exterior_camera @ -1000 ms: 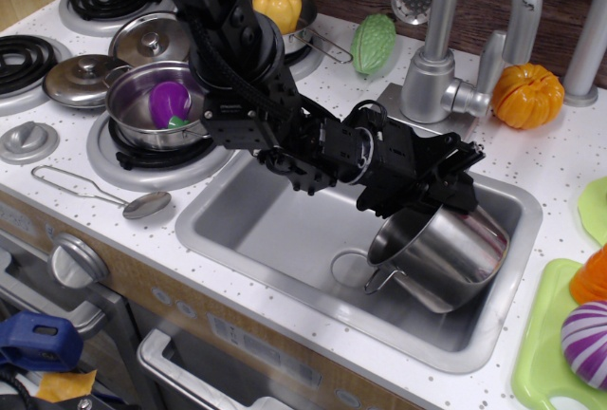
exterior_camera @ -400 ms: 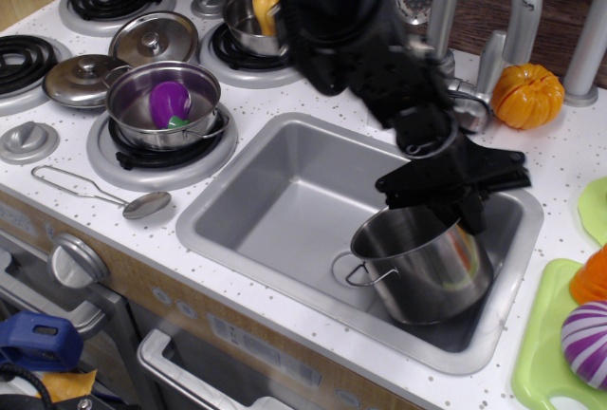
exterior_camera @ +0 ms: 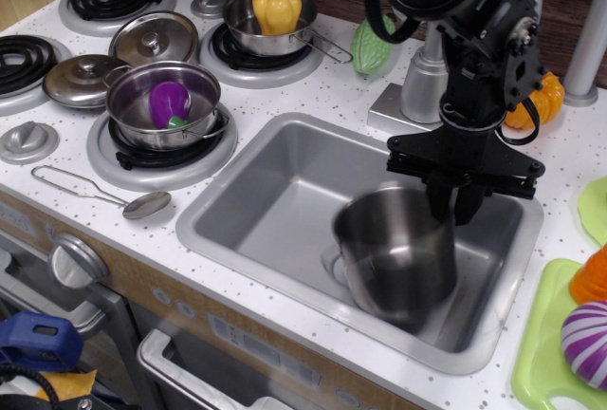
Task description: Flip pot upright in sink
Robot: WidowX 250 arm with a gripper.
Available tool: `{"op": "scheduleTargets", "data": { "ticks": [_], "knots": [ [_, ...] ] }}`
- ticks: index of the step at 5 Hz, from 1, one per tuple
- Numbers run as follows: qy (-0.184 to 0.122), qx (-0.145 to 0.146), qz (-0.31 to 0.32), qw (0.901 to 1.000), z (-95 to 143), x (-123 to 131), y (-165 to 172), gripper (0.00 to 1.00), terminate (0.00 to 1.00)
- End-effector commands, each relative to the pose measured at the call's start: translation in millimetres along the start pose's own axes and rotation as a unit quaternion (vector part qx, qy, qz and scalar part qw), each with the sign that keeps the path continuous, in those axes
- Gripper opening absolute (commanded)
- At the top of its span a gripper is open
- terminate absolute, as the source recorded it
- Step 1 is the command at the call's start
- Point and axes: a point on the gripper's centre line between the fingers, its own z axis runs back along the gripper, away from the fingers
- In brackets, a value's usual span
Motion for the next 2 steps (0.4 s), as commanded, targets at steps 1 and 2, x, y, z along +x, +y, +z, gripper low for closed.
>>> {"op": "scheduleTargets", "data": {
  "ticks": [1, 2],
  "knots": [
    [-0.045, 0.046, -0.051, 0.9966, 4.6, -0.8, 6.1, 1.00, 0.00],
    [-0.059, 0.055, -0.059, 0.9950, 2.2, -1.0, 4.9, 1.00, 1.00]
  ]
}}
